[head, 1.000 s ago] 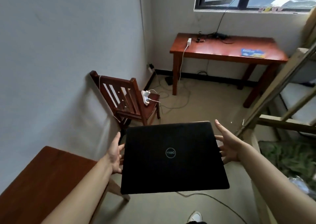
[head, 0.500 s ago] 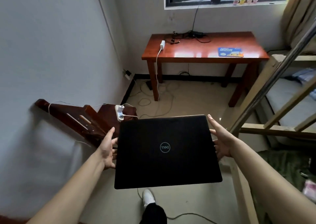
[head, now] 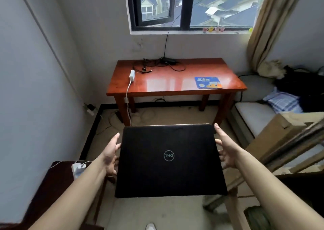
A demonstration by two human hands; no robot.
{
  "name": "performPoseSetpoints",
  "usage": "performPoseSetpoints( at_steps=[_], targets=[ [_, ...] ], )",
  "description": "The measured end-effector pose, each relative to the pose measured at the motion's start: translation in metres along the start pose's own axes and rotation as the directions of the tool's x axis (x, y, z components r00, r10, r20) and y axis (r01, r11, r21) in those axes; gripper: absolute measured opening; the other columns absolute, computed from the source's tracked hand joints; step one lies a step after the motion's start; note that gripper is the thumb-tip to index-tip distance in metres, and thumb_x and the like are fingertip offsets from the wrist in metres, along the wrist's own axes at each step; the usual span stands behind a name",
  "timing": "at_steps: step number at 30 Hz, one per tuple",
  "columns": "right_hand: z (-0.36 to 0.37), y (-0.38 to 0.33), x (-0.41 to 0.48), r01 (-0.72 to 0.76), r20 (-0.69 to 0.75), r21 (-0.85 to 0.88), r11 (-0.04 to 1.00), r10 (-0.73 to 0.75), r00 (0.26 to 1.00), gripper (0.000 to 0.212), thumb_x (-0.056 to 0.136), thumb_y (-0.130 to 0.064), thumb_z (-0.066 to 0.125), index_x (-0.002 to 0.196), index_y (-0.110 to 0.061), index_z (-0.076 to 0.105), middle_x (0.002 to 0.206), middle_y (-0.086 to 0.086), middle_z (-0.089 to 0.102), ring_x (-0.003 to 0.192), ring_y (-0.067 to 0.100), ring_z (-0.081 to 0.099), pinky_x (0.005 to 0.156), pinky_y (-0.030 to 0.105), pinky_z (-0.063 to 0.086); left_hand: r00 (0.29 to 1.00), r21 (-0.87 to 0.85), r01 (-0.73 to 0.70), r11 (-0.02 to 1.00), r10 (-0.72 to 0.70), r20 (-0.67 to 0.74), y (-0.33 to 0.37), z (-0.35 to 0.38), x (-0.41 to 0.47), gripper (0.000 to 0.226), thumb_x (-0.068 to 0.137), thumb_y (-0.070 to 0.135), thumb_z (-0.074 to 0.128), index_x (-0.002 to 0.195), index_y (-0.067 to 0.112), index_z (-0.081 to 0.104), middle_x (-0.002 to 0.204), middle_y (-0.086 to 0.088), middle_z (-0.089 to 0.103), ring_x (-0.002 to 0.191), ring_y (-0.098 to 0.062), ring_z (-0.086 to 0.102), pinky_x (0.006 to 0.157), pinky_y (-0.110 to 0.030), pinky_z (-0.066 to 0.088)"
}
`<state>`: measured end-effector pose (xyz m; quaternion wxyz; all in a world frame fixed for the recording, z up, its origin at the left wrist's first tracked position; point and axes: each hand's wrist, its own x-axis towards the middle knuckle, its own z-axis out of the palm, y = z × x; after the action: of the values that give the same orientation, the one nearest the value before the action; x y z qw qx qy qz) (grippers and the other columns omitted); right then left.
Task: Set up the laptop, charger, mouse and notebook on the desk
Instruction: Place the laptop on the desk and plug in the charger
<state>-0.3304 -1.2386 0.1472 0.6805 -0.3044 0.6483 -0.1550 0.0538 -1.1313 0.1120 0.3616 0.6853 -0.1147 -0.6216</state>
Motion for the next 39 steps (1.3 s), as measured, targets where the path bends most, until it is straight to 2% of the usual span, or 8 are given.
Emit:
performPoseSetpoints(
  at_steps=[4,7,13,18,23,29,34,39],
  targets=[
    [-0.011,-0.066,0.039,-0.005,-0.051,0.059,0.998,0.008,0.999,0.08,0.057,-0.101,0.048,0.097,-0.035,0.069,0.113,0.011,0.063,0.104,0.031,0.06,0.082,0.048,0.054,1.0,0.081,-0.02,0.997,0.018,0.019,0.09,0.031,0.044,0.06,0.078,0.087,0.034,0.096,0.036,0.06,0.103,-0.005,0.062,0.094,-0.027,0.055,0.068,-0.048,0.047],
    [-0.024,-0.108,0.08,-0.001,-0.072,0.097,0.995,0.008,0.997,0.083,0.054,-0.102,0.049,0.093,-0.032,0.072,0.112,0.011,0.066,0.105,0.031,0.062,0.085,0.049,0.053,0.999,0.09,-0.019,0.996,0.015,0.049,0.14,0.052,0.086,0.062,0.071,0.089,0.039,0.084,0.032,0.061,0.097,-0.003,0.059,0.088,-0.024,0.053,0.067,-0.042,0.048],
    [-0.052,-0.213,0.188,0.004,-0.058,0.115,0.993,0.002,0.998,0.084,0.05,-0.104,0.046,0.083,-0.028,0.058,0.08,0.0,0.048,0.065,0.02,0.043,0.064,0.028,0.034,1.0,0.09,0.018,0.996,-0.018,-0.004,0.238,0.114,0.192,0.067,0.066,0.089,0.042,0.089,0.03,0.062,0.095,-0.006,0.053,0.086,-0.025,0.048,0.068,-0.038,0.044],
    [-0.074,-0.308,0.257,0.012,-0.026,0.096,0.995,-0.01,1.0,0.087,0.067,-0.097,0.045,0.086,-0.015,0.07,0.048,0.005,0.066,0.033,0.018,0.06,0.038,0.028,0.05,0.996,0.057,0.037,0.998,-0.032,-0.087,0.311,0.153,0.256,0.07,0.075,0.085,0.038,0.111,0.031,0.064,0.115,-0.009,0.06,0.1,-0.028,0.055,0.073,-0.051,0.047],
    [-0.081,-0.398,0.318,0.053,-0.025,0.007,0.999,-0.053,0.998,0.079,0.078,-0.089,0.043,0.106,-0.021,0.072,0.067,0.004,0.075,0.066,0.024,0.072,0.051,0.025,0.051,0.989,0.021,0.062,0.998,-0.058,-0.139,0.375,0.177,0.305,0.08,0.076,0.085,0.039,0.135,0.033,0.053,0.123,-0.009,0.056,0.114,-0.032,0.051,0.093,-0.064,0.038],
    [-0.073,-0.468,0.4,-0.034,-0.049,-0.013,0.999,0.033,0.998,0.077,0.068,-0.092,0.054,0.091,-0.02,0.071,0.056,0.003,0.068,0.053,0.02,0.065,0.05,0.023,0.047,0.982,0.01,0.1,0.995,-0.097,-0.163,0.437,0.186,0.382,0.081,0.08,0.084,0.035,0.14,0.032,0.047,0.116,-0.008,0.055,0.105,-0.031,0.051,0.084,-0.058,0.038],
    [-0.045,-0.511,0.476,-0.149,-0.01,0.027,0.988,0.15,0.989,0.08,0.073,-0.09,0.05,0.043,-0.019,0.074,0.052,0.005,0.07,0.038,0.02,0.066,0.032,0.028,0.049,0.976,0.029,0.162,0.986,-0.156,-0.153,0.486,0.183,0.464,0.067,0.084,0.082,0.033,0.095,0.022,0.061,0.109,-0.009,0.06,0.095,-0.028,0.055,0.076,-0.043,0.043],
    [-0.016,-0.555,0.55,-0.26,-0.123,-0.008,0.965,0.257,0.958,0.076,0.073,-0.089,0.052,0.084,-0.015,0.067,0.054,0.004,0.071,0.049,0.021,0.069,0.046,0.024,0.048,0.957,0.065,0.272,0.96,-0.263,-0.124,0.543,0.172,0.542,0.077,0.087,0.077,0.035,0.05,0.02,0.072,0.046,-0.001,0.066,0.044,-0.02,0.066,0.038,-0.025,0.05]
  ],
)
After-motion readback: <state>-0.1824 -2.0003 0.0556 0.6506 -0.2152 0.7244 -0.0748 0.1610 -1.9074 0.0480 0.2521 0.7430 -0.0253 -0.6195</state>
